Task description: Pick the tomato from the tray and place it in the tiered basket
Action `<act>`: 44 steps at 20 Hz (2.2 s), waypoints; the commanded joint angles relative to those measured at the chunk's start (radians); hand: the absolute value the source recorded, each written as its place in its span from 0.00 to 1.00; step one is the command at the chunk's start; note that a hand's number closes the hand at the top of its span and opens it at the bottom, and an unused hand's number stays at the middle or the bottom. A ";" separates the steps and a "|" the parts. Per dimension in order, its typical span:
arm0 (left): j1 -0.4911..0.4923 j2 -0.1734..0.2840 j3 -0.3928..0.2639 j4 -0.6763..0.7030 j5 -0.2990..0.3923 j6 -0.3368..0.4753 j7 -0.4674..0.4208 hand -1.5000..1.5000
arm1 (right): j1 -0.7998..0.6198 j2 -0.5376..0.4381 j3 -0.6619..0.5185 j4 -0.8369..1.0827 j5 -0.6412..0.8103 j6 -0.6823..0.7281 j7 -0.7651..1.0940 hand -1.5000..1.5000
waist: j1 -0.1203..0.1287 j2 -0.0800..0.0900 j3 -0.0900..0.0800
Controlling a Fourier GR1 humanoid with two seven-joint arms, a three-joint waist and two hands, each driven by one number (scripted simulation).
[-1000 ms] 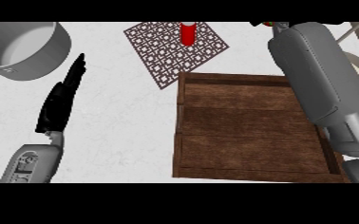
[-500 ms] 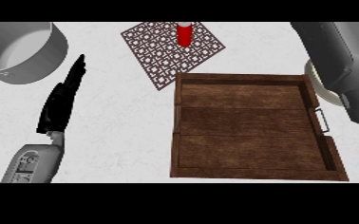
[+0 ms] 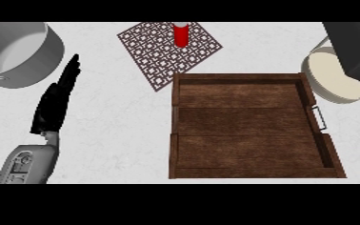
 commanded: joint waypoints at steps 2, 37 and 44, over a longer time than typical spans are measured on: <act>-0.033 -0.014 -0.004 -0.038 -0.008 0.014 0.078 0.50 | -0.027 -0.051 0.001 0.104 0.044 0.022 0.045 1.00 | -0.006 -0.002 0.001; 0.093 0.015 0.071 -0.055 0.007 -0.053 -0.020 0.50 | 0.344 -0.204 -0.240 0.041 -0.197 -0.046 -0.242 0.00 | -0.043 -0.017 0.002; 0.055 -0.007 0.073 -0.038 0.000 -0.040 0.019 0.50 | 0.357 -0.193 -0.242 -0.117 -0.194 -0.196 -0.209 0.00 | -0.057 -0.022 0.001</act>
